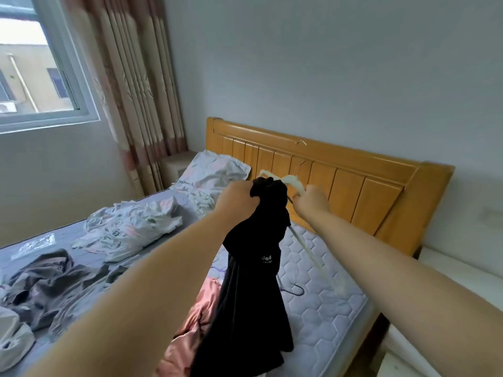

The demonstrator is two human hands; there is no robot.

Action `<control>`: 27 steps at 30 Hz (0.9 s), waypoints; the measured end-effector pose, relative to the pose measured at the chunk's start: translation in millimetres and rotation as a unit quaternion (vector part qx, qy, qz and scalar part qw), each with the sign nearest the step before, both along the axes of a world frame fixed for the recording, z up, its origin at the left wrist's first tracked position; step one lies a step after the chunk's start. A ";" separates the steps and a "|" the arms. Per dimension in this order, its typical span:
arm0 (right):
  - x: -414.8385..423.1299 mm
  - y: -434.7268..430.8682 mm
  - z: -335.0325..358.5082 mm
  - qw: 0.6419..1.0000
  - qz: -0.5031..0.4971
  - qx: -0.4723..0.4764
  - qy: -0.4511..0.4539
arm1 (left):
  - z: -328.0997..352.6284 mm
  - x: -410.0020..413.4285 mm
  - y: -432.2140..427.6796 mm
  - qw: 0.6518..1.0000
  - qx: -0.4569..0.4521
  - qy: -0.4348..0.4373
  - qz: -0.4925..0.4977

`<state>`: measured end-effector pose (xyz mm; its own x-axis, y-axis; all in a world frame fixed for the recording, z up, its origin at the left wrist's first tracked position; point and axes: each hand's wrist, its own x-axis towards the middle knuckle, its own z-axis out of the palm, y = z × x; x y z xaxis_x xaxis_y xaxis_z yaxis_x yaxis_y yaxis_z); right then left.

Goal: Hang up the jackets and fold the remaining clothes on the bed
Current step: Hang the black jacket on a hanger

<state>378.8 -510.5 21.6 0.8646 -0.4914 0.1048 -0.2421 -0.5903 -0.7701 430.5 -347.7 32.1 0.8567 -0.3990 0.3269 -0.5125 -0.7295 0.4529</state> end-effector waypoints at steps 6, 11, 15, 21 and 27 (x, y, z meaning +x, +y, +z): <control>-26.9 -29.1 54.7 0.969 0.000 0.248 -0.022 | 50.1 -34.9 -31.0 0.997 -0.028 -0.038 -0.062; -53.9 -53.0 83.7 0.960 0.027 0.279 -0.003 | 70.1 -59.1 -75.5 0.993 -0.042 -0.040 -0.104; -60.4 -83.1 92.6 0.966 -0.037 0.252 -0.040 | 71.7 -68.4 -102.7 0.989 -0.063 -0.001 -0.134; -88.7 -154.1 106.5 0.971 -0.161 0.098 -0.146 | 57.6 -46.5 -107.8 0.996 0.083 0.017 0.008; -102.4 -188.6 105.6 0.972 -0.184 0.009 -0.148 | 38.3 -28.2 -100.8 0.976 0.013 0.115 0.183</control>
